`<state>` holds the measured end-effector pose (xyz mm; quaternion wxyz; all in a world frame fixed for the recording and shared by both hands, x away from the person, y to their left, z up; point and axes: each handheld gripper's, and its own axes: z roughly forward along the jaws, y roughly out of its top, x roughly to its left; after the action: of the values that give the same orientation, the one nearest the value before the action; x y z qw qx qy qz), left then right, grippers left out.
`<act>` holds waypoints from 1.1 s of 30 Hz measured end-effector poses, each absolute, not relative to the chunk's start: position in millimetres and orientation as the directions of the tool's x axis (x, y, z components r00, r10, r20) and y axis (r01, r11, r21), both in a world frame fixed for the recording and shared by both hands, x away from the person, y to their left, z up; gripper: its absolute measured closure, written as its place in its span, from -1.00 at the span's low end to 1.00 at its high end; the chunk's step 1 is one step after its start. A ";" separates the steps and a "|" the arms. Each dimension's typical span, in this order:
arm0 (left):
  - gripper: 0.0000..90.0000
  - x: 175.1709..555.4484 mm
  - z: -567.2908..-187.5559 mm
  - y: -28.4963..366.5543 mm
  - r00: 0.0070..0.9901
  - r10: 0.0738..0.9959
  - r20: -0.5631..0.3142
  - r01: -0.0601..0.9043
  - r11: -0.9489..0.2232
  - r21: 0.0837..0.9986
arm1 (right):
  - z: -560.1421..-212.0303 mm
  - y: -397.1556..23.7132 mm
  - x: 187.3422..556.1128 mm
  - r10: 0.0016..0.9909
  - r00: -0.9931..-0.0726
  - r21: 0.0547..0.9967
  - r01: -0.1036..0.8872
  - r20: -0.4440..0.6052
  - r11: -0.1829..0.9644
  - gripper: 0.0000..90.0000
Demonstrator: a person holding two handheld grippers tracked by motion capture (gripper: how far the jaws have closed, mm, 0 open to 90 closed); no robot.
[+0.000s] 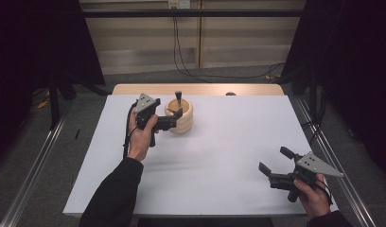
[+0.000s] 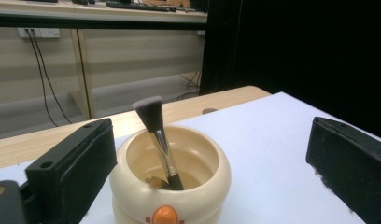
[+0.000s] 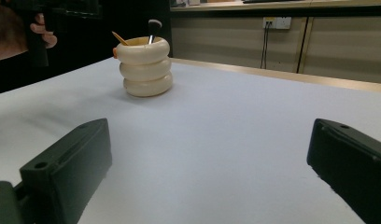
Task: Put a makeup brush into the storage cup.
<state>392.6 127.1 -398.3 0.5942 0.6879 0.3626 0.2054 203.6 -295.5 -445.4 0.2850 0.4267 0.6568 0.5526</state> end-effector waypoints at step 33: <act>-1.00 316.7 -407.4 160.2 0.657 0.743 -0.129 0.254 -0.057 0.966 | -445.8 -295.2 203.8 0.877 -0.466 0.968 0.251 0.115 0.007 -1.00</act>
<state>316.7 160.2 -407.4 0.5860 0.6964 0.3578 0.2088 203.8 -295.2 -445.8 0.2818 0.4333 0.6512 0.5557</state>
